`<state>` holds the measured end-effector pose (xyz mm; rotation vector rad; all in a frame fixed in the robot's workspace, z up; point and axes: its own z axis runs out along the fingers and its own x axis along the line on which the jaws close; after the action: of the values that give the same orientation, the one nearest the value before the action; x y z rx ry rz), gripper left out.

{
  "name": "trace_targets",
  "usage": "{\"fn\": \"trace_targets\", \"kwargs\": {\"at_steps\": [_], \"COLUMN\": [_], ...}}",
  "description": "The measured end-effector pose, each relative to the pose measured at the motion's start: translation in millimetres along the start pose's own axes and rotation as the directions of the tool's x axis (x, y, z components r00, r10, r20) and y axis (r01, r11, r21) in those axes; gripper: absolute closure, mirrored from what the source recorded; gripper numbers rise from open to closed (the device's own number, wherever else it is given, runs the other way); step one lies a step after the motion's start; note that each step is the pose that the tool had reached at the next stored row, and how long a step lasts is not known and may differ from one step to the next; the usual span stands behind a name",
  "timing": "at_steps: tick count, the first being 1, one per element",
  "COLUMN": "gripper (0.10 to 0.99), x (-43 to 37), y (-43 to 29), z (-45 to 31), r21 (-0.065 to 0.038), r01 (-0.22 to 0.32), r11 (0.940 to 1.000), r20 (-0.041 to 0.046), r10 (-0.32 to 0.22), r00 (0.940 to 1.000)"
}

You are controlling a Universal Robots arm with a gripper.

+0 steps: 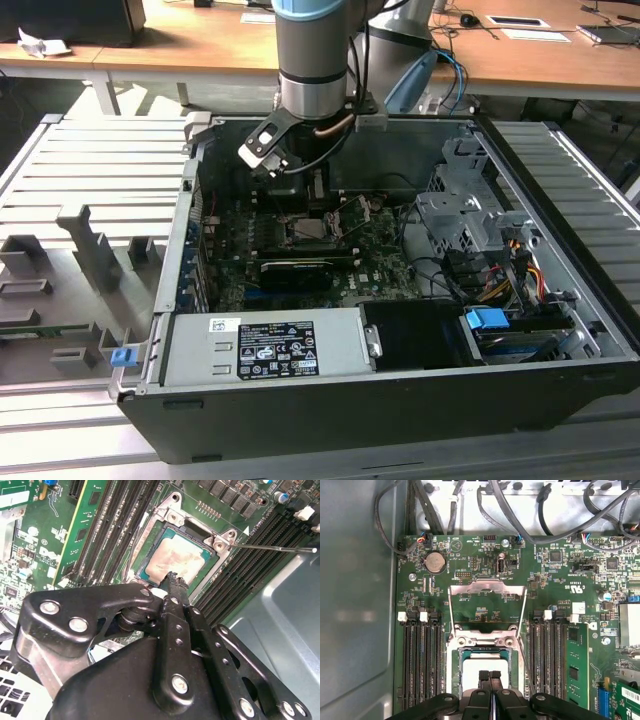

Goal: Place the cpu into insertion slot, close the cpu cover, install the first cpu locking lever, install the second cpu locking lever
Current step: 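Close the cpu cover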

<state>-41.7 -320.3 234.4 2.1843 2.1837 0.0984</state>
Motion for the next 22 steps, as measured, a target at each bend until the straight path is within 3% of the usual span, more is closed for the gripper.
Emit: {"fn": "trace_targets", "kwargs": {"at_steps": [9,12,15,22], "gripper": [0.980,0.980,0.980,0.980], "x": [0.0,0.2,0.5,0.6], "y": [0.3,0.5,1.3,1.7], "z": [-3.2,-6.6,-15.5,-21.0], "r21": [0.000,0.000,0.000,0.000], "r01": [0.000,0.000,0.000,0.000], "r11": [1.0000,1.0000,1.0000,1.0000], "r20": [0.0029,0.0039,0.0047,0.0046], "r10": [0.000,0.000,0.000,0.000], "r00": [1.0000,1.0000,1.0000,1.0000]}}
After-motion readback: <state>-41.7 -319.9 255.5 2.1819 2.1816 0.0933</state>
